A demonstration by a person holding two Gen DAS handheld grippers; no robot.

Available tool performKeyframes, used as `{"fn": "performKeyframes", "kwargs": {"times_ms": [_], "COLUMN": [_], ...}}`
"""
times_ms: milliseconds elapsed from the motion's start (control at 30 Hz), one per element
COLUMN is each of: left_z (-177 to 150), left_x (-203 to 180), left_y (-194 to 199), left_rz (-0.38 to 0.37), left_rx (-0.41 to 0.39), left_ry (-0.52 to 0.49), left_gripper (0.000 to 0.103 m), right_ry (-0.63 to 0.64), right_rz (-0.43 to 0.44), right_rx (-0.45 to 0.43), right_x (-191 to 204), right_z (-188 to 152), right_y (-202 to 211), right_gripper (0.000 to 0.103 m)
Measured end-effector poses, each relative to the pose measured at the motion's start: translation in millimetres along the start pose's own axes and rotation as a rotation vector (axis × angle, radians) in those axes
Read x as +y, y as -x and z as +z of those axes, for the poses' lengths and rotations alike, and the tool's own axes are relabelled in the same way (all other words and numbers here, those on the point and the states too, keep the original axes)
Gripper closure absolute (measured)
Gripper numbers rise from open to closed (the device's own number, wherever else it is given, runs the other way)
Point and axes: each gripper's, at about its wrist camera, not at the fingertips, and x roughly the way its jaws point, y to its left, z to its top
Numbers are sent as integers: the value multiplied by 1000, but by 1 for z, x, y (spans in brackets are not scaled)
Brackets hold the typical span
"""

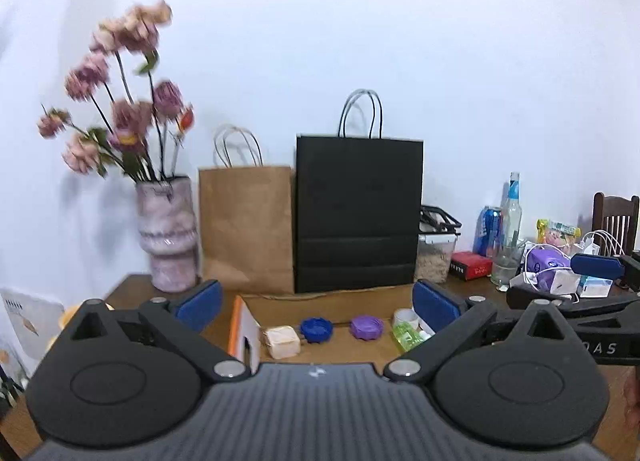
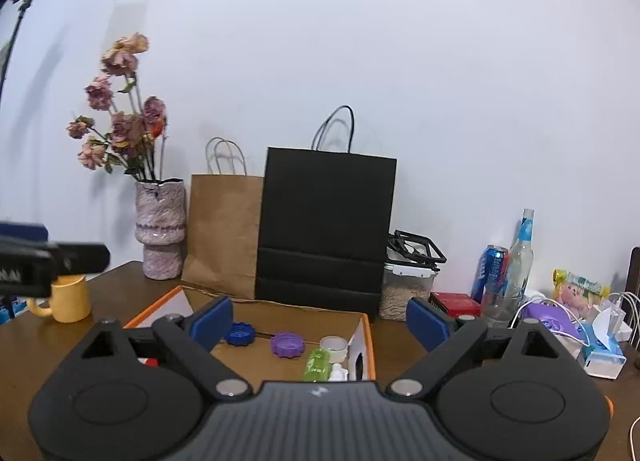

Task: Organize rigid objects
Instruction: 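Lift both tools out of the box back toward the table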

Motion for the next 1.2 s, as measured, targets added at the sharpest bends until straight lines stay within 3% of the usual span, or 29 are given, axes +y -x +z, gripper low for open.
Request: {"fn": "performKeyframes", "kwargs": {"times_ms": [200,800,1000,1200], "left_z": [-15,-39,-66,-120], "left_x": [9,17,24,29], "left_y": [29,73,123,179], "left_rz": [21,25,-6,35], "left_rx": [-46,-25,-27,22], "left_ry": [6,-22,15,33], "left_gripper": [0,0,0,0], "right_ry": [-61,-44,-58,-110], "right_rz": [9,24,75,152], "right_rx": [-62,-90,-88,-10], "right_x": [10,21,23,25], "right_z": [-10,-26,-56,-100], "right_y": [26,67,111,164], "right_gripper": [9,8,8,8]}}
